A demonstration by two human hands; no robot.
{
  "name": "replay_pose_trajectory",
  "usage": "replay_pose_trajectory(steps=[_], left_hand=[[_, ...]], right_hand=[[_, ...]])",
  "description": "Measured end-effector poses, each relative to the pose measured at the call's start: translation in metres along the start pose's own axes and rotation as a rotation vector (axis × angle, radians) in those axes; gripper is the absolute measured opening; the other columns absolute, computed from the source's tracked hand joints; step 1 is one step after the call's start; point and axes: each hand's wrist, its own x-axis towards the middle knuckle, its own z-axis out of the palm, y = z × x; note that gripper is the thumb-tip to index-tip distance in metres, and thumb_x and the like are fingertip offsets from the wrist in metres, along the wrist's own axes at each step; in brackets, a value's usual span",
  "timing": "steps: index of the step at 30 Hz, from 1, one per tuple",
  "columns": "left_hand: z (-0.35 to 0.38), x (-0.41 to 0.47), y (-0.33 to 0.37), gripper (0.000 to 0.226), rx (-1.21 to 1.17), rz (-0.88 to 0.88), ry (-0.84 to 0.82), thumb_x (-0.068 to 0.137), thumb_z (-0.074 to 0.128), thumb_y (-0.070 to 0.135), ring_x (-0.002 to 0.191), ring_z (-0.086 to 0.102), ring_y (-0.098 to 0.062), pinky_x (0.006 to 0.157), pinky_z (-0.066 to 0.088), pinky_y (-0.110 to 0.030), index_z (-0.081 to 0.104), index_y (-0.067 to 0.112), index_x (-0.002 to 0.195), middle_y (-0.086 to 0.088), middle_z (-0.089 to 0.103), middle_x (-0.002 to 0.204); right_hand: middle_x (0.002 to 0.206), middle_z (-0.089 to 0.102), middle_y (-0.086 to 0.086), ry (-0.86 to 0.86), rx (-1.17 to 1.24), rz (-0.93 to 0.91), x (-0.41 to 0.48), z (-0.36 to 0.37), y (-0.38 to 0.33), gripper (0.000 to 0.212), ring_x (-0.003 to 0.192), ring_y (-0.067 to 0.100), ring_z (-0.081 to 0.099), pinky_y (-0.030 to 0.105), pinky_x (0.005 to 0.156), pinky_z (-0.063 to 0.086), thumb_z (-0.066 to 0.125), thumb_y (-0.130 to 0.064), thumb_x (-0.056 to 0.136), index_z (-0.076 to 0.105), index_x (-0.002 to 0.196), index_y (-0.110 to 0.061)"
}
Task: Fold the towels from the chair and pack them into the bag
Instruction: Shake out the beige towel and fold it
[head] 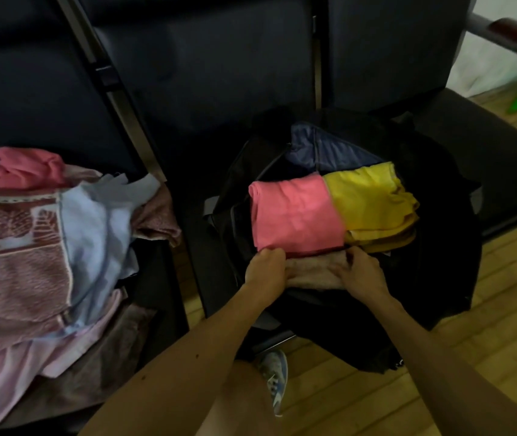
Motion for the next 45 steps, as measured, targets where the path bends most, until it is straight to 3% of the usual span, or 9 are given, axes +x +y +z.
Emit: replay_pose_trajectory(steps=[7,10,14,19,23,28,32,36,45], left_hand=[[0.009,-0.009,-0.002,0.025,-0.069,0.061,0.14,0.099,0.055,0.025,0.104,0.061,-0.037,0.087,0.048,-0.043,0.066,0.002,0.101,-0.019,0.065,0.109],[0.0,-0.02,-0.001,0.032,-0.116,0.126,0.194,0.095,0.063,0.026,0.1,0.06,-0.044,0.085,0.047,-0.048,0.063,-0.005,0.102,-0.027,0.064,0.107],[-0.03,-0.046,-0.014,0.024,-0.206,0.212,0.291,0.093,0.063,0.023,0.094,0.062,-0.038,0.082,0.052,-0.045,0.067,0.0,0.098,-0.02,0.067,0.101],[-0.08,-0.113,-0.059,0.017,-0.249,0.243,0.424,0.096,0.06,0.024,0.089,0.063,-0.023,0.08,0.052,-0.037,0.071,0.01,0.099,-0.008,0.067,0.096],[-0.11,-0.171,-0.12,0.012,-0.292,0.157,0.564,0.091,0.067,0.025,0.078,0.067,-0.021,0.069,0.054,-0.037,0.073,0.014,0.091,-0.004,0.072,0.085],[-0.129,-0.227,-0.22,0.023,-0.331,-0.19,0.602,0.082,0.064,0.038,0.078,0.069,-0.03,0.068,0.054,-0.037,0.074,0.017,0.082,-0.008,0.074,0.077],[-0.115,-0.247,-0.293,0.017,-0.395,-0.389,0.535,0.084,0.067,0.031,0.084,0.069,-0.031,0.07,0.052,-0.037,0.073,0.016,0.08,-0.006,0.074,0.079],[-0.101,-0.243,-0.326,0.025,-0.473,-0.456,0.504,0.083,0.072,0.034,0.079,0.066,-0.029,0.067,0.046,-0.034,0.071,0.01,0.076,-0.01,0.073,0.075],[-0.082,-0.209,-0.343,0.023,-0.493,-0.376,0.461,0.083,0.066,0.03,0.096,0.068,-0.029,0.078,0.053,-0.037,0.074,0.026,0.105,-0.004,0.075,0.101]], right_hand=[[0.117,0.063,0.024,0.088,-0.047,0.02,-0.003,-0.001,-0.006,0.045,0.11,0.04,0.058,0.038,0.079,0.043,0.07,-0.032,0.089,0.058,0.114,0.003],[0.109,0.065,0.026,0.109,-0.097,0.039,-0.011,-0.007,-0.006,0.038,0.101,0.04,0.061,0.039,0.076,0.046,0.065,-0.031,0.091,0.062,0.103,0.005],[0.097,0.069,0.021,0.158,-0.139,0.033,-0.04,-0.026,-0.025,0.026,0.087,0.036,0.063,0.038,0.072,0.048,0.063,-0.025,0.092,0.067,0.095,0.001],[0.094,0.07,0.013,0.274,0.011,-0.196,-0.086,-0.017,-0.086,0.014,0.092,0.034,0.065,0.035,0.073,0.045,0.066,-0.022,0.089,0.069,0.092,-0.009],[0.086,0.067,0.001,0.182,0.112,-0.39,-0.138,0.026,-0.162,0.007,0.084,0.02,0.062,0.026,0.07,0.039,0.068,-0.017,0.089,0.069,0.092,-0.01],[0.085,0.071,-0.005,-0.066,0.181,-0.534,-0.186,0.122,-0.236,0.006,0.082,0.013,0.066,0.031,0.076,0.051,0.072,-0.022,0.086,0.068,0.09,-0.019],[0.093,0.072,-0.004,-0.308,0.214,-0.467,-0.193,0.196,-0.275,0.011,0.089,0.009,0.067,0.025,0.08,0.052,0.07,-0.019,0.088,0.073,0.097,-0.014],[0.103,0.073,0.002,-0.47,0.197,-0.293,-0.184,0.251,-0.3,0.015,0.098,0.019,0.067,0.033,0.086,0.052,0.066,-0.021,0.091,0.074,0.103,-0.014],[0.095,0.074,0.002,-0.368,0.271,-0.125,-0.155,0.297,-0.324,0.008,0.085,0.017,0.069,0.028,0.072,0.056,0.07,-0.026,0.09,0.071,0.089,-0.019]])
